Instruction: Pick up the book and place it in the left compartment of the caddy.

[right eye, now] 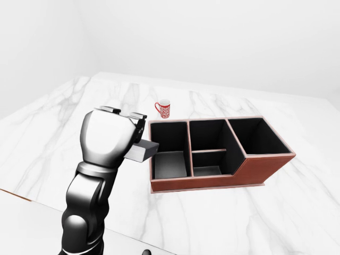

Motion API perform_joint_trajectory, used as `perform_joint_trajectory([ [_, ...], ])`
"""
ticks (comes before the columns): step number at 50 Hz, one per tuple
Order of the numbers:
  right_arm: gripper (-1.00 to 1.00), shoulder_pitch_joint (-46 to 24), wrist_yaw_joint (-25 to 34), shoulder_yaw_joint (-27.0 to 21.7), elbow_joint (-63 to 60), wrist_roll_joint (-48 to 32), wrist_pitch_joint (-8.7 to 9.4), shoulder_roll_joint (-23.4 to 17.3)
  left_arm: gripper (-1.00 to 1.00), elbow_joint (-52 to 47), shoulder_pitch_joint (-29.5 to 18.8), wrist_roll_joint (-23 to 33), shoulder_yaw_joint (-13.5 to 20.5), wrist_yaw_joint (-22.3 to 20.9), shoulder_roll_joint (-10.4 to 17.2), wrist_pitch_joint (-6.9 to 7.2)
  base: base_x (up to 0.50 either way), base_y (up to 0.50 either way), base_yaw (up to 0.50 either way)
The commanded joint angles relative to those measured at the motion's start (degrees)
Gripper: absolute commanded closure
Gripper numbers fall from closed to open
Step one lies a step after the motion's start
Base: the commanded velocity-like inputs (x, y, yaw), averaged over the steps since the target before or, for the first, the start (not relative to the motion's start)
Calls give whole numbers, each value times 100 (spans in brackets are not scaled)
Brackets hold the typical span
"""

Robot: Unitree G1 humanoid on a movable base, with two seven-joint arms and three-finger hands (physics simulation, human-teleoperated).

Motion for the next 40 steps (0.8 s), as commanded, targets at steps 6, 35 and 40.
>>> perform_joint_trajectory([
  [6, -100, 4, 33, -14, -21, 2, 0, 8, 100, 291, -116, -147, -123, 233, -143, 139, 0, 0, 0],
  [35, -100, -23, 86, 62, 28, -78, 0, 30, 100, 1865, -1251, -123, -45, 149, -477, 287, 0, 0, 0],
  [40, -100, -11, 68, 45, -2, -64, 0, 29, 100, 2108, -1377, -119, -47, 182, -514, 315, 0, 0, 0],
])
